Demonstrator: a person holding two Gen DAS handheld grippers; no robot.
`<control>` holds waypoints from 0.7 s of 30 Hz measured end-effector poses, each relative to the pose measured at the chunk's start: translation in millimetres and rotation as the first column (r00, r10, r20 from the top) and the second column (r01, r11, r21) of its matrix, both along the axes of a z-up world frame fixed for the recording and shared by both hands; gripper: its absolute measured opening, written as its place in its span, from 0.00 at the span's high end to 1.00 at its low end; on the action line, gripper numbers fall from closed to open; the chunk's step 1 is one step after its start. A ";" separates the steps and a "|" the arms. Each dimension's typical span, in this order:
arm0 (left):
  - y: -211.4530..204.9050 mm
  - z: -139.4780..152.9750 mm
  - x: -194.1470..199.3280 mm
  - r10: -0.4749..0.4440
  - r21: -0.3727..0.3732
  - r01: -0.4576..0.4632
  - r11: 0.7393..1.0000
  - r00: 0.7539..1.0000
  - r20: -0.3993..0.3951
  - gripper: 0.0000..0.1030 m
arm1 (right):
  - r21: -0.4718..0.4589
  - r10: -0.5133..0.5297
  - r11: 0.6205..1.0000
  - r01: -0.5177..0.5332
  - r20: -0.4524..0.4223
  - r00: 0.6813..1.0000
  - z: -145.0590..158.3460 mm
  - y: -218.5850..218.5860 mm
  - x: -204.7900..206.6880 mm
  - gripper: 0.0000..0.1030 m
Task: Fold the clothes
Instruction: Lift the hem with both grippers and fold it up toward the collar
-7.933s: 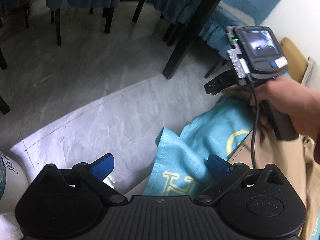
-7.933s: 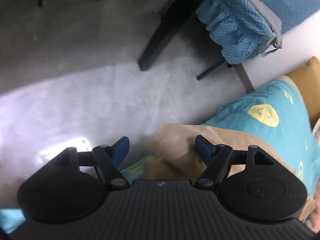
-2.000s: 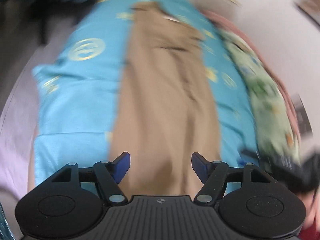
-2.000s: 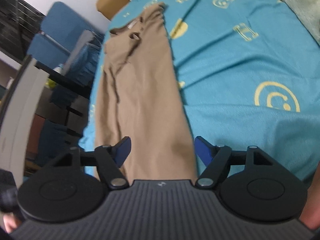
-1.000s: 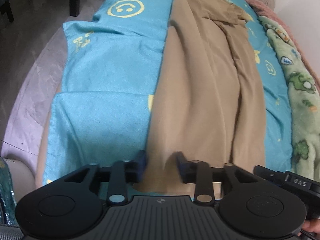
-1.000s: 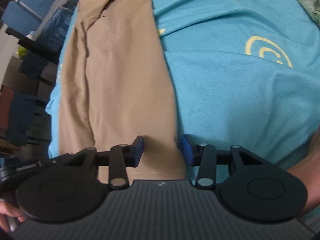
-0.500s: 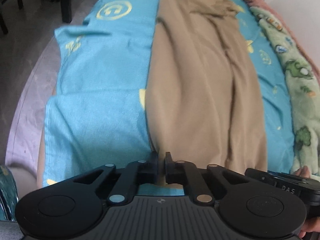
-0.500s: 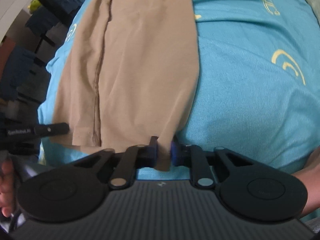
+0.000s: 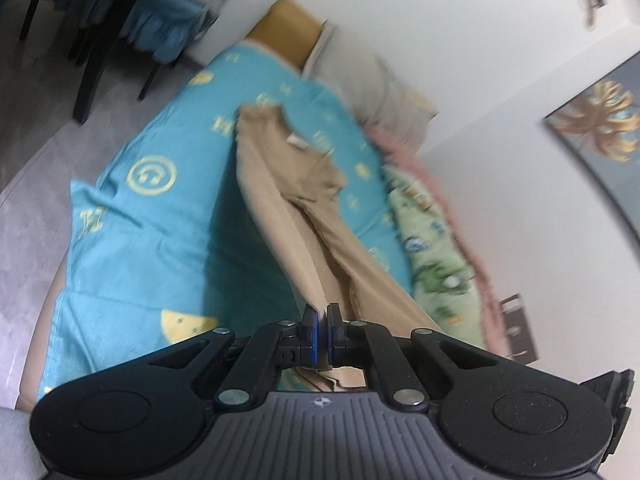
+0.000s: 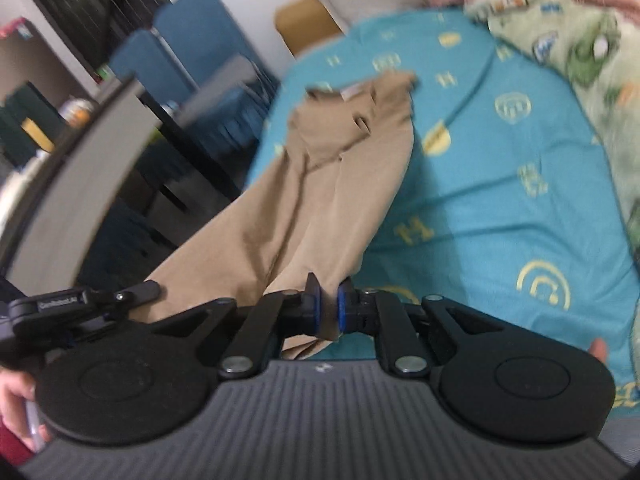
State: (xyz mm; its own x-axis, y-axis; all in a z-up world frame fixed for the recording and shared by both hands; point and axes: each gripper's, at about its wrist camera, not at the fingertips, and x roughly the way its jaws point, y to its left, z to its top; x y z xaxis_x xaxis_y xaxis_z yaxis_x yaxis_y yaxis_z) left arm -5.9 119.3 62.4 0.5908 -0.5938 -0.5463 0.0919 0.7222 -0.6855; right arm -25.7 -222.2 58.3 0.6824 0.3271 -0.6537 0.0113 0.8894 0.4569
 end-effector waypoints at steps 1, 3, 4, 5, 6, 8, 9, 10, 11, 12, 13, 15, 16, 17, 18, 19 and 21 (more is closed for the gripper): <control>1.4 5.1 -7.3 -0.005 -0.007 0.005 1.000 1.000 0.009 0.96 | 0.001 0.004 1.000 -0.004 0.015 1.000 5.4 -1.5 -8.0 0.89; 3.7 8.3 -28.5 -0.018 -0.011 0.018 1.000 1.000 0.013 0.96 | 0.004 0.014 1.000 -0.014 0.034 0.999 9.5 -2.9 -25.5 0.89; 5.4 5.7 -40.4 -0.024 -0.013 0.024 1.000 1.000 0.004 0.96 | 0.009 0.021 1.000 -0.022 0.037 0.999 8.5 -3.0 -34.9 0.89; 7.3 1.0 -52.8 -0.029 -0.014 0.029 0.999 1.000 -0.009 0.96 | 0.013 0.028 0.999 -0.029 0.041 0.999 7.6 -3.1 -44.2 0.89; 9.3 -5.1 -65.7 -0.034 -0.013 0.033 0.999 0.999 -0.026 0.96 | 0.022 0.032 0.999 -0.033 0.035 0.999 3.4 -4.2 -54.0 0.89; 10.9 -18.5 -83.2 -0.039 -0.007 0.039 0.999 0.997 -0.062 0.96 | 0.042 0.033 0.999 -0.033 0.012 0.999 -6.6 -7.0 -71.2 0.89; 11.3 -24.9 -87.2 -0.038 -0.002 0.038 0.999 0.996 -0.076 0.96 | 0.052 0.028 0.998 -0.028 -0.002 1.000 -11.6 -8.7 -77.8 0.89; 11.0 -29.6 -87.0 -0.034 0.002 0.034 0.999 0.996 -0.087 0.96 | 0.057 0.019 0.998 -0.019 -0.015 1.000 -15.9 -10.1 -79.1 0.89; 10.4 -31.7 -84.0 -0.029 0.003 0.030 1.000 0.995 -0.093 0.96 | 0.061 0.009 0.998 -0.008 -0.027 1.000 -20.0 -11.3 -79.0 0.89; 9.1 -31.8 -78.0 -0.024 0.002 0.025 1.000 0.995 -0.096 0.96 | 0.064 -0.001 0.998 0.003 -0.039 0.999 -24.1 -12.5 -78.8 0.89; 7.6 -31.3 -68.8 -0.022 0.003 0.022 1.000 0.995 -0.100 0.96 | 0.072 -0.015 0.997 0.018 -0.047 0.999 -27.2 -15.8 -73.8 0.89; 0.0 -26.5 -40.3 -0.015 0.030 0.019 0.999 0.993 -0.113 0.96 | 0.077 -0.040 0.996 0.043 -0.044 0.998 -28.3 -21.8 -55.4 0.89; -3.7 -21.0 -24.9 -0.009 0.049 0.014 0.999 0.994 -0.106 0.96 | 0.079 -0.052 0.995 0.055 -0.041 0.998 -28.6 -24.7 -45.9 0.89; -8.7 -15.8 -8.6 -0.003 0.069 0.009 0.998 0.996 -0.088 0.96 | 0.073 -0.060 0.995 0.063 -0.035 0.998 -28.9 -26.2 -33.7 0.89; -13.7 -12.4 7.7 0.004 0.087 0.002 0.996 0.997 -0.072 0.96 | 0.065 -0.067 0.996 0.069 -0.028 0.997 -29.3 -27.3 -20.8 0.89; -18.2 -9.7 23.4 0.012 0.104 -0.006 0.995 0.998 -0.059 0.96 | 0.056 -0.075 0.996 0.076 -0.021 0.997 -29.6 -28.5 -8.0 0.89; -27.2 -10.7 56.4 0.032 0.147 -0.025 0.989 0.998 -0.048 0.96 | 0.045 -0.089 0.995 0.090 -0.026 0.996 -37.6 -31.6 23.2 0.89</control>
